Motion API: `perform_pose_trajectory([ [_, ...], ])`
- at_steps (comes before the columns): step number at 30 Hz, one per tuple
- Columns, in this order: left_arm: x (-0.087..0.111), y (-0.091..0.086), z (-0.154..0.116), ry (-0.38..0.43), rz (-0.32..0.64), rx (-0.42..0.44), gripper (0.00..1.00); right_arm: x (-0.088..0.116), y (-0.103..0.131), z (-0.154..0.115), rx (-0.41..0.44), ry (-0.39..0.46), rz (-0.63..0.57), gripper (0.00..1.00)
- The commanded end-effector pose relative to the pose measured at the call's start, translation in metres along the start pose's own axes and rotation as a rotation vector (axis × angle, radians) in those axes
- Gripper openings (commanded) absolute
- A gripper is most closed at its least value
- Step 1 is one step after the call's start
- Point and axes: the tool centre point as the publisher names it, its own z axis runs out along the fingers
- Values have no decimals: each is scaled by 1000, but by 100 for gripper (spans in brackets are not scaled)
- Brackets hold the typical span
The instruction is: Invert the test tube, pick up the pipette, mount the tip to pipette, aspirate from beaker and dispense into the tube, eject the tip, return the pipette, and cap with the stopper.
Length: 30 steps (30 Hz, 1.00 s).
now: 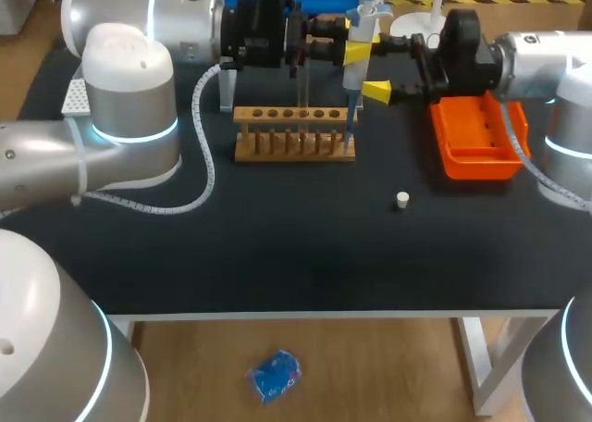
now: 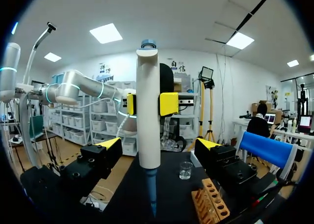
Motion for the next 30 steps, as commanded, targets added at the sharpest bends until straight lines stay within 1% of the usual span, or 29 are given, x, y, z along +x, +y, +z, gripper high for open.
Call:
perform_pose_trajectory([
  [1, -2, 3, 0, -2, -1, 8, 0, -1, 1, 10, 14, 3, 0, 100],
  [4, -3, 5, 0, -14, -11, 5, 0, 0, 1, 15, 36, 6, -10, 100],
  [8, -4, 6, -1, -21, -9, 9, 0, 0, -1, 18, 32, 10, -5, 99],
  [10, -4, 6, -2, -22, -9, 11, 0, 0, -1, 20, 29, 12, -4, 93],
  [12, -4, 6, -2, -24, -9, 12, 0, 0, -1, 21, 26, 13, -4, 83],
  [16, -4, 6, -2, -26, -9, 14, 0, -1, -2, 22, 24, 15, -3, 69],
  [17, -4, 6, -2, -27, -9, 14, 0, -1, -2, 23, 23, 16, -2, 64],
  [18, -4, 7, -2, -27, -10, 14, 0, -1, -2, 23, 21, 15, -3, 62],
  [20, -4, 7, -2, -28, -11, 15, 0, -2, -2, 23, 18, 15, -3, 63],
  [22, -5, 8, -2, -28, -13, 16, 0, -2, -1, 23, 15, 14, -3, 62],
  [24, -5, 9, -2, -28, -15, 16, 0, -2, 0, 23, 13, 15, -4, 64],
  [26, -5, 9, -2, -28, -16, 15, 0, -2, 1, 23, 12, 16, -4, 60],
  [27, -5, 9, -2, -29, -16, 15, 0, -2, 1, 23, 12, 16, -4, 61],
  [29, -5, 10, -3, -30, -16, 15, 0, -1, 1, 23, 11, 16, -5, 58],
  [30, -6, 10, -3, -30, -17, 16, 0, -1, 1, 23, 11, 16, -5, 58],
])
